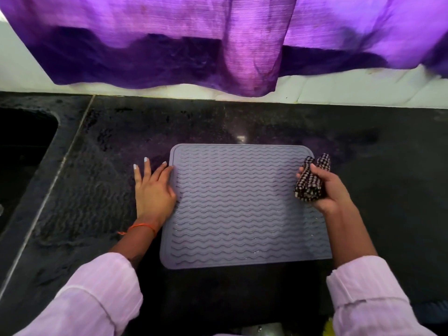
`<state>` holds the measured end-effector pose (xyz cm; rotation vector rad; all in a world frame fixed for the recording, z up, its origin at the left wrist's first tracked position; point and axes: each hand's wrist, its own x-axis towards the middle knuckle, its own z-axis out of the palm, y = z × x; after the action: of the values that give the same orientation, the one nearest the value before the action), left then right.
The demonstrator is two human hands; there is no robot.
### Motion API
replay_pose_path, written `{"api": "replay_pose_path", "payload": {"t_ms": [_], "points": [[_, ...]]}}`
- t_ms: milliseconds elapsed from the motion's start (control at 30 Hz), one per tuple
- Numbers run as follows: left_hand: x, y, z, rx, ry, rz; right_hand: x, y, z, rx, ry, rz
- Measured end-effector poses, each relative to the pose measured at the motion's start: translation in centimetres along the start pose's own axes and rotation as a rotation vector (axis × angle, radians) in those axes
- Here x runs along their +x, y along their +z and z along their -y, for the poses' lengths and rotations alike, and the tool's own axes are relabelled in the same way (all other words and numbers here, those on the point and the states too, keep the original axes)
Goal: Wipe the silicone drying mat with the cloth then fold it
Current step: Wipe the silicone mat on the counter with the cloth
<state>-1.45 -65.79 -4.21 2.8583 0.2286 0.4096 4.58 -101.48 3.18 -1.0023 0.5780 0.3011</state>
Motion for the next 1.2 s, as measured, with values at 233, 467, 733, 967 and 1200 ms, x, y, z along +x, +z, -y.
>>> {"api": "replay_pose_path", "payload": {"t_ms": [233,467,733,967,1200], "points": [[0.0,-0.2,0.3,0.061,0.024,0.025,4.3,-0.9,2.1,-0.984,-0.421,-0.624],[0.5,-0.5,0.8,0.126,0.104,0.071,6.7,0.9,2.6,-1.183,-0.445,-0.691],[-0.1,-0.6,1.2,0.142,0.075,0.102,7.1,2.8,2.3,-1.299,-0.470,-0.521],[-0.3,-1.4,1.4,0.093,-0.009,0.046,6.8,7.0,-0.2,-1.339,-0.518,-0.348],[-1.1,-2.2,2.1,0.084,-0.062,0.004,5.9,14.7,-5.8,-1.458,-0.618,-0.094]]}}
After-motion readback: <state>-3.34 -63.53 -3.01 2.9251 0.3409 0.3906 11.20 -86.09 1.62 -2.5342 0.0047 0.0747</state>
